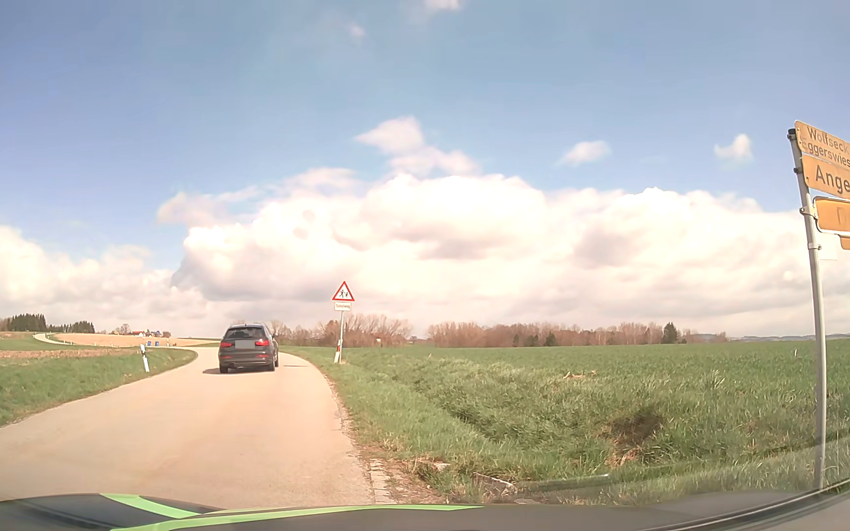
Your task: Follow the waypoints while adhering to traffic rules and regulations
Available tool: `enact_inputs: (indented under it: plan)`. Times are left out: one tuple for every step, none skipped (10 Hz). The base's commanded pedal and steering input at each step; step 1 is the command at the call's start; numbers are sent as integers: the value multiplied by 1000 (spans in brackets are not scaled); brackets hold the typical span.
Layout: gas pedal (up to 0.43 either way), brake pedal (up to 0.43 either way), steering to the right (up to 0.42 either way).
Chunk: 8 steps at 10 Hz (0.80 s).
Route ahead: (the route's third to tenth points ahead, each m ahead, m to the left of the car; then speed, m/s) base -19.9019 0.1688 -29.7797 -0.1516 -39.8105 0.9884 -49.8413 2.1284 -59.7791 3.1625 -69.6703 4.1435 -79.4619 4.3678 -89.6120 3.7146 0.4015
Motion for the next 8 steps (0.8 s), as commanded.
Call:
enact_inputs:
  plan:
    - [47, 0, -964]
    - [47, 0, -964]
    - [47, 0, -964]
    - [47, 0, -964]
    - [47, 0, -964]
    - [47, 0, -964]
    - [47, 0, -964]
    - [47, 0, -964]
